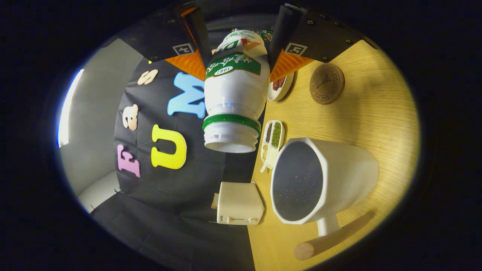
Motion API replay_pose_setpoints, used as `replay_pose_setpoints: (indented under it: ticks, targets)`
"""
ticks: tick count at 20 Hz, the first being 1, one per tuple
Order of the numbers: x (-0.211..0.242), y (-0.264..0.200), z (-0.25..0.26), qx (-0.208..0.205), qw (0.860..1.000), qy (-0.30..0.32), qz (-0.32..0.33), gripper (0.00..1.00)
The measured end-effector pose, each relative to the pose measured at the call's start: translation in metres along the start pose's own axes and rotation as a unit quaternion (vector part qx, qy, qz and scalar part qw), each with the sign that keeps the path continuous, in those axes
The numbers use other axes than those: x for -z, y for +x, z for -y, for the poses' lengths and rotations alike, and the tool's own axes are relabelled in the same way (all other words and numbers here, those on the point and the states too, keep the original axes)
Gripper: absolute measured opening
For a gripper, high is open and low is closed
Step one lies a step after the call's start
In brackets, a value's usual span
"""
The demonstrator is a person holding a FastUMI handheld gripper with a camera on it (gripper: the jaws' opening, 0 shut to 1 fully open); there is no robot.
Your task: Take the bottle from table, then pour the juice into the cup, finally place the bottle on the coaster
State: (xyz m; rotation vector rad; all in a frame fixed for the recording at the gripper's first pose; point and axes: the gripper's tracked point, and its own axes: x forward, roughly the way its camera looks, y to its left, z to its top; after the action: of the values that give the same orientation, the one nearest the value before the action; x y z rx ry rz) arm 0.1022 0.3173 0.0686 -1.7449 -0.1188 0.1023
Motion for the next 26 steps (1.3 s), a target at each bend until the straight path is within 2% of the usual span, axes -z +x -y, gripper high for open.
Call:
replay_pose_setpoints:
  ticks: [5,26]
  targets:
    - [-0.005,-0.001,0.006,0.005,0.999,-0.032,0.005,0.72]
    - [-0.005,0.001,0.021,0.015,0.997,-0.080,0.005,0.72]
